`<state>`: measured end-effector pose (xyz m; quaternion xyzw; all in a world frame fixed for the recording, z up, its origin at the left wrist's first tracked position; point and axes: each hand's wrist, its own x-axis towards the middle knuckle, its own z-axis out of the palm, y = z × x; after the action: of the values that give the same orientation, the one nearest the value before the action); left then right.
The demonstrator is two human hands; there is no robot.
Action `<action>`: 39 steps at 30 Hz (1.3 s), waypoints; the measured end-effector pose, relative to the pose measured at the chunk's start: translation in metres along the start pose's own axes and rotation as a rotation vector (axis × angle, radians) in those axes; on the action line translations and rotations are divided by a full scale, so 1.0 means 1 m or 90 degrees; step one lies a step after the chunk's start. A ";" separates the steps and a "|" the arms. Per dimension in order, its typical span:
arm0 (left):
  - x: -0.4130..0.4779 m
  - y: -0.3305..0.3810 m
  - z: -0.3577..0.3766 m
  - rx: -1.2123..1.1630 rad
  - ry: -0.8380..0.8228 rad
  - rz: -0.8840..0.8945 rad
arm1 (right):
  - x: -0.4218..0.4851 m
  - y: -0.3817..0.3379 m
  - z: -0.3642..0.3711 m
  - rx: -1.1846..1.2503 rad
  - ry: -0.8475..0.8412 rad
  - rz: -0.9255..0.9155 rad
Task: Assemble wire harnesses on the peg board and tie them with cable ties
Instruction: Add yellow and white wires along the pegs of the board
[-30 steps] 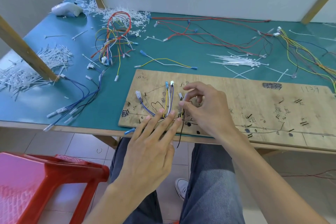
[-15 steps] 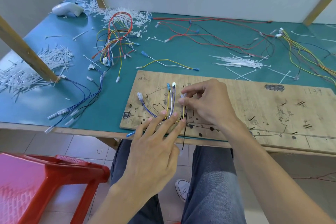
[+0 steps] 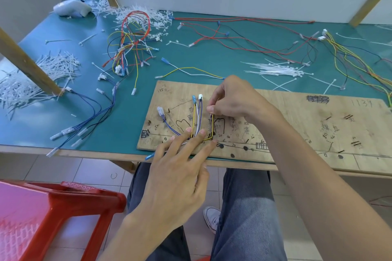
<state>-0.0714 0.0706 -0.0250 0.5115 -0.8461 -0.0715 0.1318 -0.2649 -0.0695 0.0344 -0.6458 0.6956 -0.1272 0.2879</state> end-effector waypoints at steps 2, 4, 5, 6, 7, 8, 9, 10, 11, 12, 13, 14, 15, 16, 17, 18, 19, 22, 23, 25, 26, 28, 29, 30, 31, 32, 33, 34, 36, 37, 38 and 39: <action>0.000 -0.001 0.000 0.000 0.003 0.003 | 0.004 -0.006 -0.005 -0.037 -0.036 0.008; -0.001 -0.002 0.000 -0.011 0.010 0.007 | 0.006 -0.014 -0.009 -0.078 -0.075 0.014; -0.001 -0.003 0.000 -0.018 0.013 0.010 | 0.006 -0.017 -0.011 -0.100 -0.091 0.016; -0.002 -0.004 0.001 -0.020 0.013 0.016 | 0.007 -0.019 -0.013 -0.116 -0.105 0.016; -0.003 -0.005 0.001 -0.016 0.011 0.023 | 0.008 -0.021 -0.014 -0.125 -0.116 0.018; -0.004 -0.006 0.002 -0.010 0.009 0.027 | 0.008 -0.022 -0.015 -0.128 -0.125 0.019; -0.005 -0.006 0.002 -0.001 0.007 0.030 | 0.009 -0.022 -0.016 -0.127 -0.129 0.020; -0.005 -0.006 0.003 0.007 0.006 0.030 | 0.009 -0.023 -0.017 -0.126 -0.132 0.021; -0.005 -0.005 0.003 0.011 0.006 0.027 | 0.009 -0.023 -0.017 -0.127 -0.136 0.022; -0.005 -0.003 0.003 0.011 0.008 0.021 | 0.009 -0.024 -0.017 -0.131 -0.138 0.020; -0.004 0.000 0.003 0.006 0.014 0.012 | 0.009 -0.025 -0.016 -0.138 -0.135 0.016; -0.003 0.002 0.003 -0.001 0.021 0.001 | 0.008 -0.025 -0.015 -0.146 -0.128 0.010; -0.002 0.004 0.003 -0.006 0.027 -0.007 | 0.008 -0.024 -0.015 -0.149 -0.114 0.004; -0.002 0.005 0.003 -0.010 0.030 -0.012 | 0.006 -0.022 -0.014 -0.144 -0.096 0.000; -0.002 0.006 0.004 -0.011 0.033 -0.014 | 0.004 -0.018 -0.014 -0.135 -0.075 -0.005; -0.003 0.006 0.004 -0.010 0.033 -0.013 | 0.001 -0.014 -0.012 -0.122 -0.051 -0.012; -0.004 0.005 0.004 -0.005 0.033 -0.010 | -0.003 -0.010 -0.010 -0.108 -0.023 -0.022; -0.004 0.005 0.003 0.006 0.030 -0.001 | -0.019 0.001 0.002 -0.123 0.095 -0.073; -0.003 0.005 0.003 -0.001 0.029 -0.002 | -0.027 0.005 0.009 -0.145 0.145 -0.097; -0.003 0.004 0.001 -0.031 0.033 0.004 | -0.049 0.012 0.025 -0.147 0.238 -0.179; -0.003 0.002 -0.001 -0.052 0.044 0.012 | -0.061 0.016 0.033 -0.134 0.266 -0.223; -0.003 -0.003 -0.006 -0.100 0.089 0.020 | -0.080 0.025 0.048 -0.109 0.271 -0.277; -0.003 -0.007 -0.009 -0.107 0.119 0.018 | -0.086 0.030 0.054 -0.090 0.270 -0.279; -0.004 -0.011 -0.012 -0.091 0.148 0.007 | -0.090 0.034 0.058 -0.065 0.275 -0.278; -0.004 -0.016 -0.015 -0.052 0.167 -0.017 | -0.092 0.037 0.062 -0.043 0.289 -0.282; -0.003 -0.019 -0.018 -0.007 0.169 -0.054 | -0.094 0.039 0.064 -0.031 0.306 -0.288; -0.002 -0.023 -0.019 0.026 0.158 -0.090 | -0.096 0.040 0.066 -0.030 0.319 -0.295; -0.001 -0.025 -0.021 0.042 0.144 -0.115 | -0.098 0.041 0.068 -0.038 0.327 -0.302; 0.001 -0.027 -0.021 0.048 0.122 -0.126 | -0.102 0.039 0.071 -0.060 0.330 -0.311; 0.004 -0.027 -0.021 0.054 0.111 -0.122 | -0.103 0.038 0.072 -0.070 0.333 -0.312; 0.006 -0.027 -0.022 0.061 0.097 -0.122 | -0.103 0.037 0.073 -0.075 0.338 -0.309; 0.008 -0.027 -0.022 0.071 0.083 -0.128 | -0.102 0.036 0.072 -0.077 0.344 -0.301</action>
<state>-0.0456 0.0515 -0.0098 0.6037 -0.7830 -0.0040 0.1498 -0.2537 0.0487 -0.0194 -0.7477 0.5843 -0.3149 0.0175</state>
